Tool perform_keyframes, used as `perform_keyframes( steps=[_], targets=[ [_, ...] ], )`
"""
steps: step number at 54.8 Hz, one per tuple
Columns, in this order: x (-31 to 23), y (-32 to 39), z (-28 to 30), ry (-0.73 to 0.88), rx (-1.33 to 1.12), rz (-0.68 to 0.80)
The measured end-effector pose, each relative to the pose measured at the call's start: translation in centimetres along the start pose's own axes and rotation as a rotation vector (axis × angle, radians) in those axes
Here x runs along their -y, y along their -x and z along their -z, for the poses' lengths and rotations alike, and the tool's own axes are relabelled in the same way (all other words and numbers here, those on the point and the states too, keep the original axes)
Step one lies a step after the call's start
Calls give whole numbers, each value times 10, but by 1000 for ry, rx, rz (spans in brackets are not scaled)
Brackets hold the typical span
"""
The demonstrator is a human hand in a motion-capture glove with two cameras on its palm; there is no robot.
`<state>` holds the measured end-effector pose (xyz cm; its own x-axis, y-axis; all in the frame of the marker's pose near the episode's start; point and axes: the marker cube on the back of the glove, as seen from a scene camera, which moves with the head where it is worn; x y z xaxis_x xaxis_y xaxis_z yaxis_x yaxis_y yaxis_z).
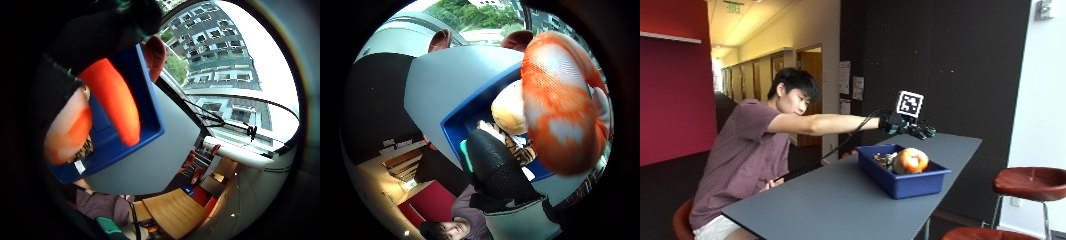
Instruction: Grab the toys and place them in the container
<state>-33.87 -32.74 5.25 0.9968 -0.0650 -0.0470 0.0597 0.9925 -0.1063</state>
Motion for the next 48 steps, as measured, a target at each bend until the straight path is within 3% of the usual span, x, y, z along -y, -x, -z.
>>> perform_keyframes(
  steps=[5, 10, 14, 20, 31, 36, 41, 48],
  targets=[
    [-5, -12, -5, -16, -47, 126],
    [-3, -11, -6, -33, -76, 51],
    [-5, -11, -4, -48, -56, 90],
    [-13, -11, -3, -55, -51, 258],
    [-17, 15, -4, -71, -33, 210],
    [-12, 19, -3, -76, -8, 46],
    [-21, 20, -4, -67, -58, 222],
    [-23, 15, -2, -77, -117, 291]
  ],
)
